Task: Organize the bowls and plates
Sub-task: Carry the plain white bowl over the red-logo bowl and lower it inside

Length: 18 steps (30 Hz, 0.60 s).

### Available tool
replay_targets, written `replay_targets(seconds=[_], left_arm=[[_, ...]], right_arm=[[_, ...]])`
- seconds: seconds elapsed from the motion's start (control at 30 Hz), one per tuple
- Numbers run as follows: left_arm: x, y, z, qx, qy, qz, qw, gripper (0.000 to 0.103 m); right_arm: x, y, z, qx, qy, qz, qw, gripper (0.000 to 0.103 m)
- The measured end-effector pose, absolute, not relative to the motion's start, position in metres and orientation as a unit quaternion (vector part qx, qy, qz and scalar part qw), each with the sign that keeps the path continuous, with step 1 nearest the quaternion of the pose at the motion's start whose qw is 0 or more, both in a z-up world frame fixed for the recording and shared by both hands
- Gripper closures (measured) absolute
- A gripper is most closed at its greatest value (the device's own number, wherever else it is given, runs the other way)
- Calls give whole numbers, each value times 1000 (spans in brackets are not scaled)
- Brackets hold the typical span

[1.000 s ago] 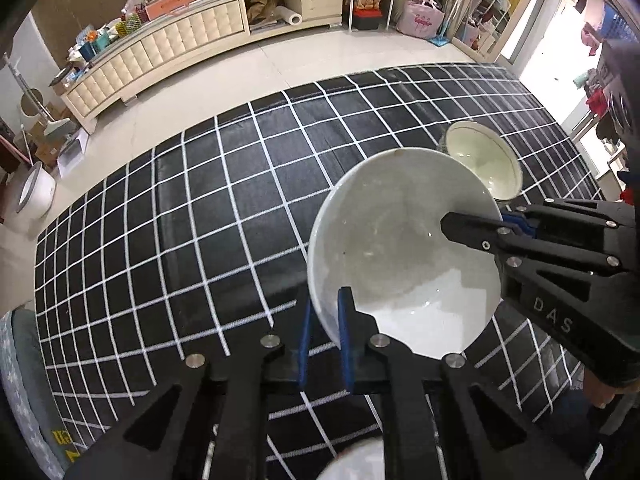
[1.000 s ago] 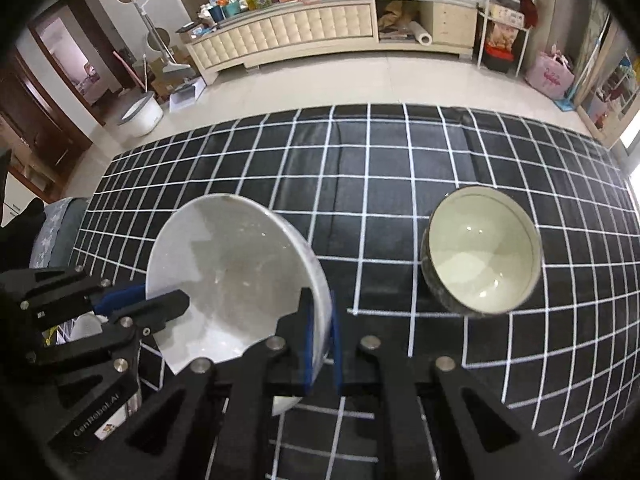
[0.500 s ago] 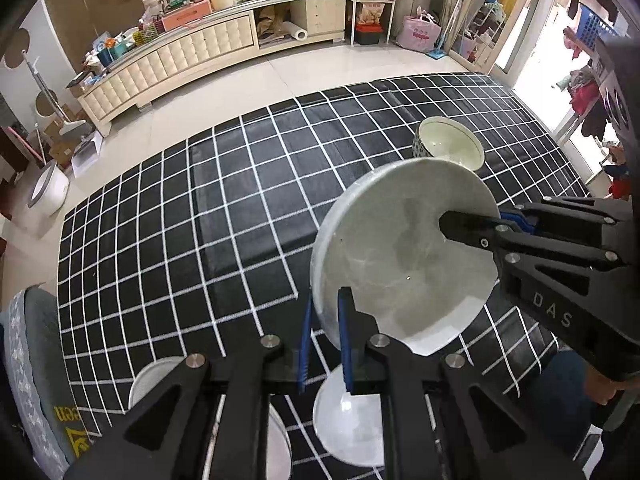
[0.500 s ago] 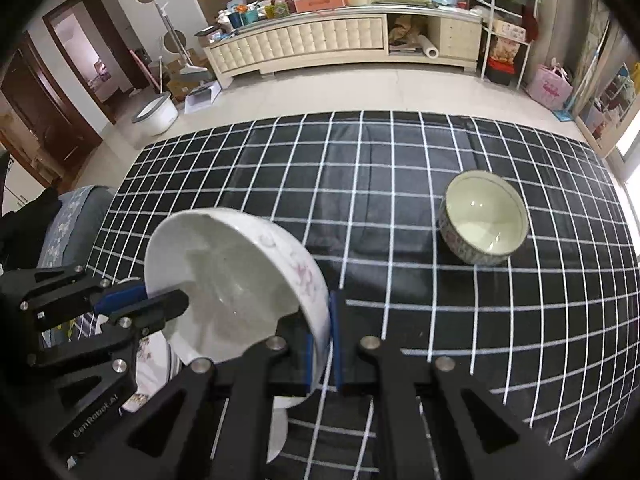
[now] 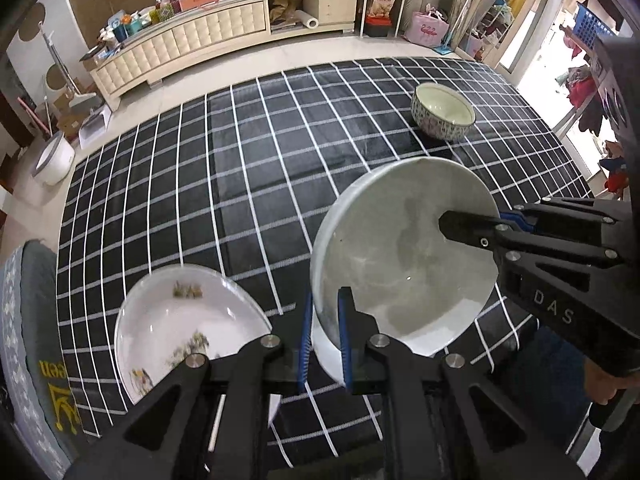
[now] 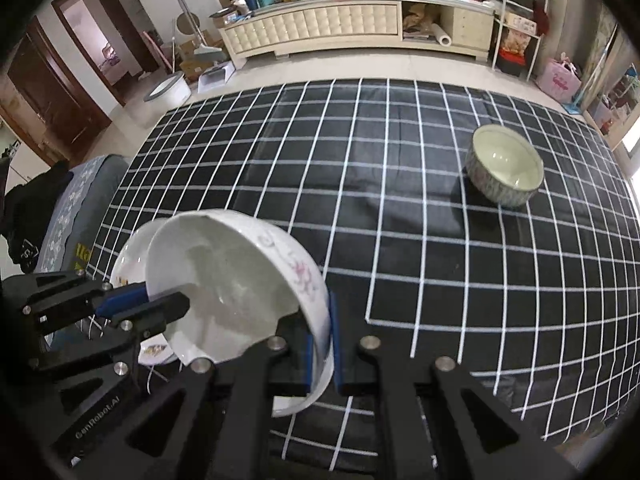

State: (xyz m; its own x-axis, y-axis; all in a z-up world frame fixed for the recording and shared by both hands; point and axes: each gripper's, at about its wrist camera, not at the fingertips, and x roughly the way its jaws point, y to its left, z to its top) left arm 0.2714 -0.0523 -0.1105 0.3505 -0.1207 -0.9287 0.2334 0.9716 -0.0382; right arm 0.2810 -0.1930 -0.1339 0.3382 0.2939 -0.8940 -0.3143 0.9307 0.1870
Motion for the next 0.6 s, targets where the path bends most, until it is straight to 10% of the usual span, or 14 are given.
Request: replay_targets(seconds=[0.6], left_arm=[[251,-49,-156,51,601,-96,792,92]], right_arm=[[263,-185,-185,7,604,189,774,92]])
